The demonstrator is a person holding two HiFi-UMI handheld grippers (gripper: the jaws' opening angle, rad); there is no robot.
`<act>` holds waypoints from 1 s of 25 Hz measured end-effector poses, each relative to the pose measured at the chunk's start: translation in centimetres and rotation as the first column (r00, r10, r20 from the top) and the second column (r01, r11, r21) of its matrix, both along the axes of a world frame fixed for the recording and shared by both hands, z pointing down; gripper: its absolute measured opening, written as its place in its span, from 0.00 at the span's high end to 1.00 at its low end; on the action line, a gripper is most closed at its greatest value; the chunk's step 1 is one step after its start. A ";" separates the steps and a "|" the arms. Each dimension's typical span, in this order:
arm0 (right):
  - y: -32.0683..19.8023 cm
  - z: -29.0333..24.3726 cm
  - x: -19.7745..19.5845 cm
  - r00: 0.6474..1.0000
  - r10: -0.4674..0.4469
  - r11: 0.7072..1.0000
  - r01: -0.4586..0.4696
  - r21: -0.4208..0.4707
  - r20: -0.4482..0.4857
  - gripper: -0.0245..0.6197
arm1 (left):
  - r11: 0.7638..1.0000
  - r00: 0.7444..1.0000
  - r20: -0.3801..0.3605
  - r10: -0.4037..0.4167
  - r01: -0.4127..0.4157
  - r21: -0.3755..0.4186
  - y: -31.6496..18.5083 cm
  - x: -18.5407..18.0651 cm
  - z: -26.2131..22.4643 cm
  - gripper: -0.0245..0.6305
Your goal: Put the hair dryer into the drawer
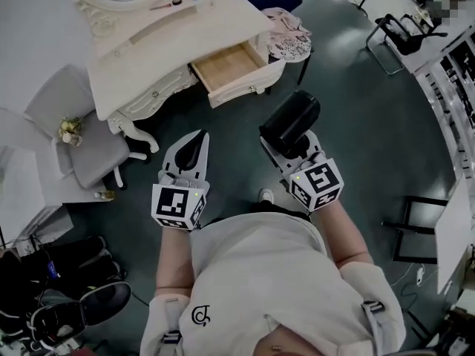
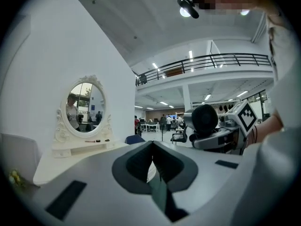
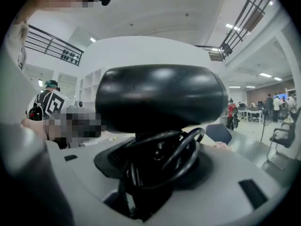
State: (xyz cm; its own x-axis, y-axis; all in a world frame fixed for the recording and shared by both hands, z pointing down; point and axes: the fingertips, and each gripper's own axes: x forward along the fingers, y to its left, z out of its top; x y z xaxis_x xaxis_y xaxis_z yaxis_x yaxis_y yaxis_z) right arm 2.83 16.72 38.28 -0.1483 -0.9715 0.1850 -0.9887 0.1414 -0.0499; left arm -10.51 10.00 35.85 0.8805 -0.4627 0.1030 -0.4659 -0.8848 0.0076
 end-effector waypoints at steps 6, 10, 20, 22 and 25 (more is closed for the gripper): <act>-3.9 1.2 7.5 0.993 -0.111 0.993 0.109 -0.054 -0.030 0.59 | 0.991 0.991 -0.006 -0.134 0.134 -0.022 -2.8 6.1 0.0 0.94; -6.7 2.7 9.9 0.987 -0.158 0.984 0.156 -0.082 -0.008 0.59 | 0.985 0.986 0.009 -0.168 0.168 -0.036 -4.4 8.5 0.8 0.94; -17.5 4.8 11.3 0.963 -0.269 0.956 0.267 -0.119 -0.001 0.59 | 0.966 0.969 0.011 -0.249 0.249 -0.065 -14.9 11.0 2.7 0.94; -20.3 4.8 11.7 0.959 -0.283 0.952 0.280 -0.125 -0.004 0.59 | 0.967 0.969 0.004 -0.249 0.248 -0.062 -17.9 11.9 2.3 0.94; -24.4 5.0 12.1 0.954 -0.300 0.946 0.297 -0.132 -0.006 0.59 | 0.970 0.971 0.008 -0.240 0.240 -0.034 -22.1 12.9 1.6 0.94</act>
